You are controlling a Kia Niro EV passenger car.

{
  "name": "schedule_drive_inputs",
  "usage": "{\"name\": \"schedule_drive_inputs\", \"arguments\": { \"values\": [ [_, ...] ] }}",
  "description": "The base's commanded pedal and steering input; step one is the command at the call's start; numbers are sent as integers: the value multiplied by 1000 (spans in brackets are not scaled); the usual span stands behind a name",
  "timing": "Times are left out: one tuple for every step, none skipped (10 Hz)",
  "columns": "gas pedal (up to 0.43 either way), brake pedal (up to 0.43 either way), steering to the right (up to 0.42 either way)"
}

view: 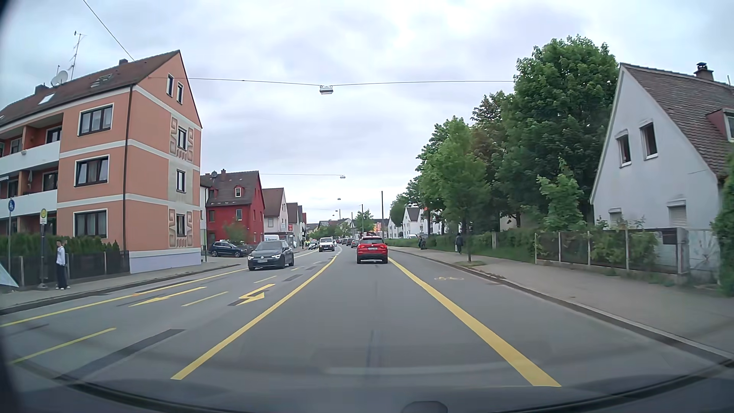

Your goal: Follow the waypoints while adhering to traffic rules and regulations

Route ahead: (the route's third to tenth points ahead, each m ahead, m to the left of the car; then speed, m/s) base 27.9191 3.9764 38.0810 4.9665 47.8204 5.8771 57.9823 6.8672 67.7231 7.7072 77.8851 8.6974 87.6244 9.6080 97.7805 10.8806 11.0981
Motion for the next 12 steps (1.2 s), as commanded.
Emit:
{"name": "schedule_drive_inputs", "arguments": {
  "values": [
    [169, 0, -17],
    [177, 0, -17],
    [177, 0, -16],
    [177, 0, -15],
    [177, 0, -14],
    [177, 0, -14],
    [177, 0, -14],
    [177, 0, -14],
    [177, 0, -12],
    [177, 0, -10],
    [197, 0, -10],
    [197, 0, -10]
  ]
}}
